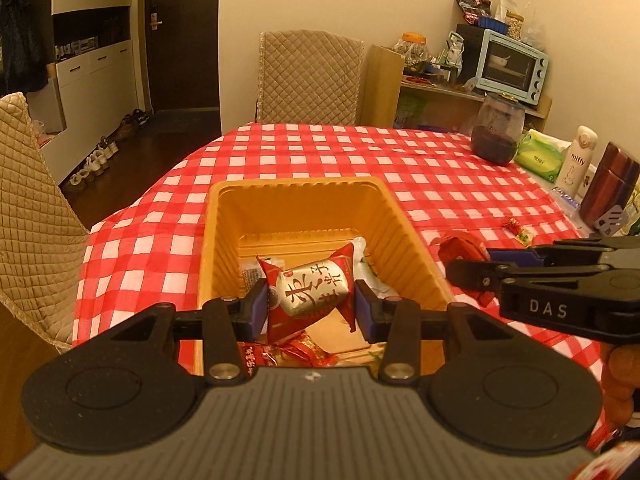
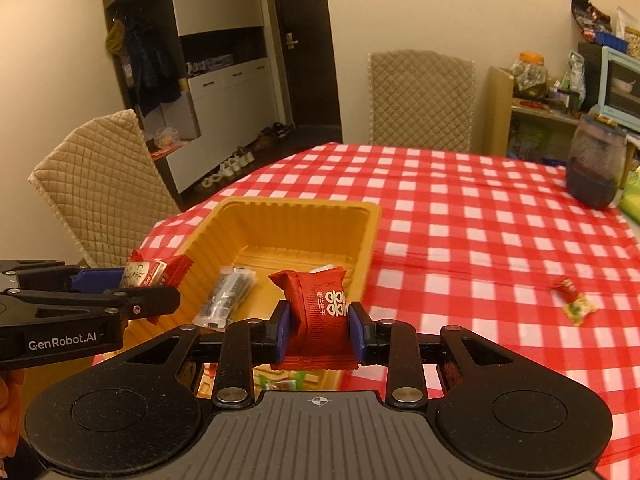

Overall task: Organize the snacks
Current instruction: 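Lift both snacks and carry them over the orange tray, then lower both snacks into the tray and open both grippers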

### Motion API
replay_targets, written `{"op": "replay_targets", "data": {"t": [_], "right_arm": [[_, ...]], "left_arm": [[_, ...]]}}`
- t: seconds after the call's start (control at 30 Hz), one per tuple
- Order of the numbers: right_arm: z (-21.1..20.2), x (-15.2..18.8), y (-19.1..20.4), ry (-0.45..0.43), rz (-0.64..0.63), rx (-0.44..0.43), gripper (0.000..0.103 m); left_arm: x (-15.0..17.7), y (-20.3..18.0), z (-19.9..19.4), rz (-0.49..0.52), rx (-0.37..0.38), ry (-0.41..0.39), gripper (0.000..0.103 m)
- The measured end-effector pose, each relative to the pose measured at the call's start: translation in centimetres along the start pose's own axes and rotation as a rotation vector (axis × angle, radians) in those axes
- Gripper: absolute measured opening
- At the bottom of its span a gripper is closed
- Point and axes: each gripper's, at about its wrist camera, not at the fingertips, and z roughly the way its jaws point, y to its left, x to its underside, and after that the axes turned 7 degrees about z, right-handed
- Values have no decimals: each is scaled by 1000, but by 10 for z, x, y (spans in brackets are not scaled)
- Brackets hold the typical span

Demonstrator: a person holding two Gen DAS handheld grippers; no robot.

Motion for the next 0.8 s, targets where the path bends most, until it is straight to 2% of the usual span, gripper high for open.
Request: {"op": "replay_targets", "data": {"t": [0.47,0.8], "right_arm": [[40,1,10,37,13,-26,31],[51,2,13,65,24,-32,31]], "left_arm": [[8,22,31,-53,26,15,41],[11,28,40,-64,22,31,41]]}}
